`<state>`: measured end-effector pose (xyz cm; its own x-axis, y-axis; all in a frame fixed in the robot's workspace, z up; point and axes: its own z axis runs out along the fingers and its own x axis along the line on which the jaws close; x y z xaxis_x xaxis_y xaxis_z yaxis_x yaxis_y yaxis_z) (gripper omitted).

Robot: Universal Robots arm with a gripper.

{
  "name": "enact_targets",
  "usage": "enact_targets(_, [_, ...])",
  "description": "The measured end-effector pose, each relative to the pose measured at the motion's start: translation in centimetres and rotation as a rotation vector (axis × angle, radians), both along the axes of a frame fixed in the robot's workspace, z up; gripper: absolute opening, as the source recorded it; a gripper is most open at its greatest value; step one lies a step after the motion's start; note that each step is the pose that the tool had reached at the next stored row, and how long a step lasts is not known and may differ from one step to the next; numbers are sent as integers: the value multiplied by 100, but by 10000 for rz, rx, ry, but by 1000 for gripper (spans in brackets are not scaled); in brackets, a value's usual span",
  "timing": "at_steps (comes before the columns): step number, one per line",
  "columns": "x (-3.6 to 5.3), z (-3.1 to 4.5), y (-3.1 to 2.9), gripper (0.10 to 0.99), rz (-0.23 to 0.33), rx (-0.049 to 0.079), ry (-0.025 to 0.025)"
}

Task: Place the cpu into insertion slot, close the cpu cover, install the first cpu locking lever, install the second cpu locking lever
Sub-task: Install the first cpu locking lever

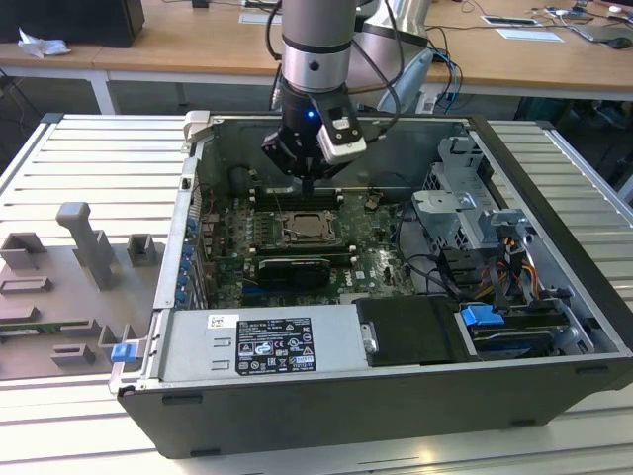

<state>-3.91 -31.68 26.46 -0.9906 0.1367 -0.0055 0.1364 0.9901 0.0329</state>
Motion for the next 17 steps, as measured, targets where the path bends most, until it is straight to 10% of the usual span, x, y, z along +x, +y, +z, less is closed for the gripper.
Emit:
enact_targets(7, [-22,1,-1,106,722,-1,-25])
enact_targets(12, [-225,-1,0,106,723,-1,-229])
enact_targets(17, [-292,-14,0,106,1118,188,-247])
